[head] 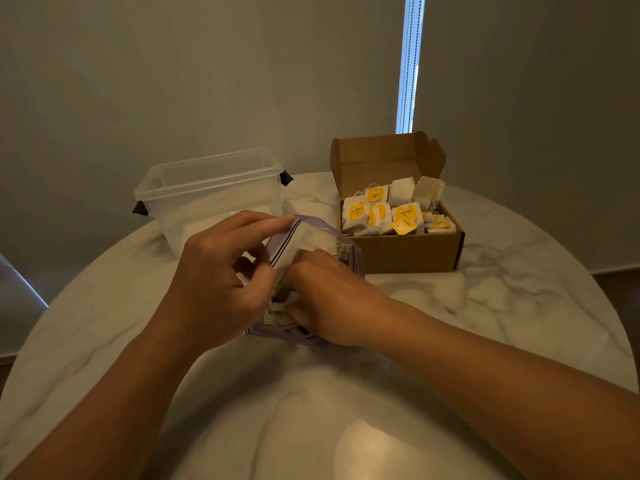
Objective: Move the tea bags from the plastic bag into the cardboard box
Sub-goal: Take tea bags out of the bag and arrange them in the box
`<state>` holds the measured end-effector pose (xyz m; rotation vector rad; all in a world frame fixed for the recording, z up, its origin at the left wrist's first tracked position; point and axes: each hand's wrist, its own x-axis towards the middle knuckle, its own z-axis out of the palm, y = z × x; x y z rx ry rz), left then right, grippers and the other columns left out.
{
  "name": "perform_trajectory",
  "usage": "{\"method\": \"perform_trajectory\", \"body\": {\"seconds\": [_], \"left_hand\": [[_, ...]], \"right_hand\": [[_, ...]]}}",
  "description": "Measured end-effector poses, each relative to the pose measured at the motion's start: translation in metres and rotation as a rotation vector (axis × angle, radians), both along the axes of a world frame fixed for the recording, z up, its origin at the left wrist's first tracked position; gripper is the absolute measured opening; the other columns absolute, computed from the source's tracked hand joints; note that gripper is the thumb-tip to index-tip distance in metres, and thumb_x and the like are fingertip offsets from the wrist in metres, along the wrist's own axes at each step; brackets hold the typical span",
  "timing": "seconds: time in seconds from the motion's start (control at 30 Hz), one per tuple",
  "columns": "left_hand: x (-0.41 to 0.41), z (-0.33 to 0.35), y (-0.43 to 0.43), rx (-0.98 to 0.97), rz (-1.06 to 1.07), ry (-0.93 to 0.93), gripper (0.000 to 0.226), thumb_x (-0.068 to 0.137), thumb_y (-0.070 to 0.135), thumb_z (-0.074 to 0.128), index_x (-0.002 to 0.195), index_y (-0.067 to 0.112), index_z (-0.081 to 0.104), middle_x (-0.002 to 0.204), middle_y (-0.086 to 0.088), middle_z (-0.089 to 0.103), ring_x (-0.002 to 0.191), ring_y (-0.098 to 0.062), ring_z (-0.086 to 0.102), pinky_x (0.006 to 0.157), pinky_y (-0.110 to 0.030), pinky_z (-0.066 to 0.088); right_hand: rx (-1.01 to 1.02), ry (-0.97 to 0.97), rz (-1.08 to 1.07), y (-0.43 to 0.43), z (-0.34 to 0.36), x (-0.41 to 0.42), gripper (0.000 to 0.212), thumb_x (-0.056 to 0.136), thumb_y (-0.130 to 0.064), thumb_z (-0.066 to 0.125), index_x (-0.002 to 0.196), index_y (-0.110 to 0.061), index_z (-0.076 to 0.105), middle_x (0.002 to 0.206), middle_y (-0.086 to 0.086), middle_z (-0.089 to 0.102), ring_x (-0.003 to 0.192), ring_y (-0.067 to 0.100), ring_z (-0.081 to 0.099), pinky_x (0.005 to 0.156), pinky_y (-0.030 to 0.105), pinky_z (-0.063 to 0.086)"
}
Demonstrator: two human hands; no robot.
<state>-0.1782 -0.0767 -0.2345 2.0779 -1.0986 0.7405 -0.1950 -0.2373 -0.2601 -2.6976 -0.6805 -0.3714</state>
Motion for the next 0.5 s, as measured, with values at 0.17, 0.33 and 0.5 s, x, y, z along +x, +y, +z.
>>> {"method": "perform_trajectory", "body": {"seconds": [0.17, 0.33, 0.5], "left_hand": [[0.000, 0.001, 0.000, 0.007, -0.004, -0.015, 0.046, 0.083, 0.021, 0.045, 0.125, 0.013, 0.063, 0.108, 0.007, 0.061, 0.082, -0.008, 0.060, 0.062, -0.022, 0.055], [0.001, -0.001, 0.001, 0.005, 0.000, -0.008, 0.047, 0.083, 0.020, 0.046, 0.125, 0.011, 0.063, 0.108, 0.007, 0.061, 0.082, -0.008, 0.059, 0.061, -0.022, 0.056], [0.002, -0.001, 0.001, -0.005, 0.007, 0.004, 0.047, 0.081, 0.003, 0.053, 0.125, 0.018, 0.061, 0.112, 0.006, 0.062, 0.084, -0.010, 0.060, 0.060, -0.023, 0.055]], "right_hand": [[0.126, 0.001, -0.054, 0.001, 0.000, -0.002, 0.024, 0.089, -0.019, 0.066, 0.113, -0.017, 0.069, 0.112, 0.006, 0.061, 0.101, 0.021, 0.057, 0.080, 0.033, 0.052], [0.140, 0.125, -0.108, -0.002, -0.001, -0.004, 0.032, 0.088, -0.012, 0.064, 0.119, -0.018, 0.065, 0.105, 0.008, 0.065, 0.097, 0.025, 0.060, 0.080, 0.039, 0.055], [0.067, 0.151, -0.143, -0.010, 0.000, -0.006, 0.021, 0.089, -0.014, 0.062, 0.108, -0.018, 0.072, 0.098, 0.008, 0.064, 0.093, 0.025, 0.058, 0.076, 0.034, 0.052]]}}
